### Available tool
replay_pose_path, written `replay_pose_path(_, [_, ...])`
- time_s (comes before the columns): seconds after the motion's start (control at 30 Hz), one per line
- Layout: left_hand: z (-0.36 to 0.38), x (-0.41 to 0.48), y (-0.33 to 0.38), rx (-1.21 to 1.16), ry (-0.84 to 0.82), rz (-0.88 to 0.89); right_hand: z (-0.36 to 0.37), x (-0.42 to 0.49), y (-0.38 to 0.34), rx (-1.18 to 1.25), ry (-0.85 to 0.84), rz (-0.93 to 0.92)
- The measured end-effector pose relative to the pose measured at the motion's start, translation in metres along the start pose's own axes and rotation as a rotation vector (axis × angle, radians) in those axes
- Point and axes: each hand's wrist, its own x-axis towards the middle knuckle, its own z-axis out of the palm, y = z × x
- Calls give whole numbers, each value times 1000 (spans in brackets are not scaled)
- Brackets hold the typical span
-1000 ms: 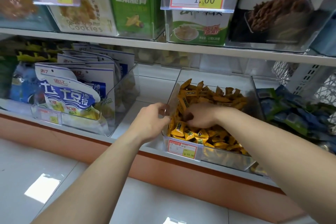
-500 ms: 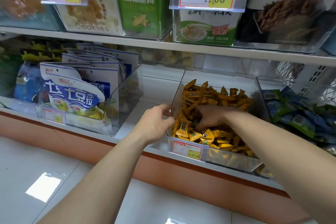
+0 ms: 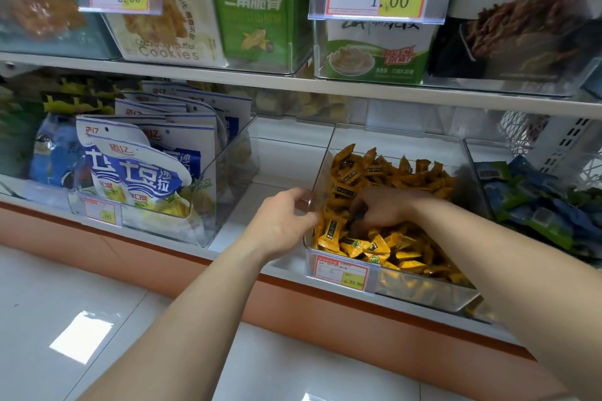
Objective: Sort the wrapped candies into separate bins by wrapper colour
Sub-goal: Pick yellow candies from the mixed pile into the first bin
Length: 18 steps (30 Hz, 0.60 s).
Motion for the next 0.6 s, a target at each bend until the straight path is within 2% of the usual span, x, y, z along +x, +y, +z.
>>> replay_pose_path(0.17, [-4, 3, 5, 8, 76, 46, -18, -22, 12, 327, 258, -109])
replay_pose_path(0.37, [0, 5, 36, 141, 335, 239, -34, -55, 13, 589, 425, -199])
replay_pose_path(0.53, [25, 7, 66, 90, 204, 300, -32, -79, 12, 852, 426, -225])
replay_pose_path(0.6, [30, 11, 72, 13, 248, 259, -28, -85, 14, 868, 465, -211])
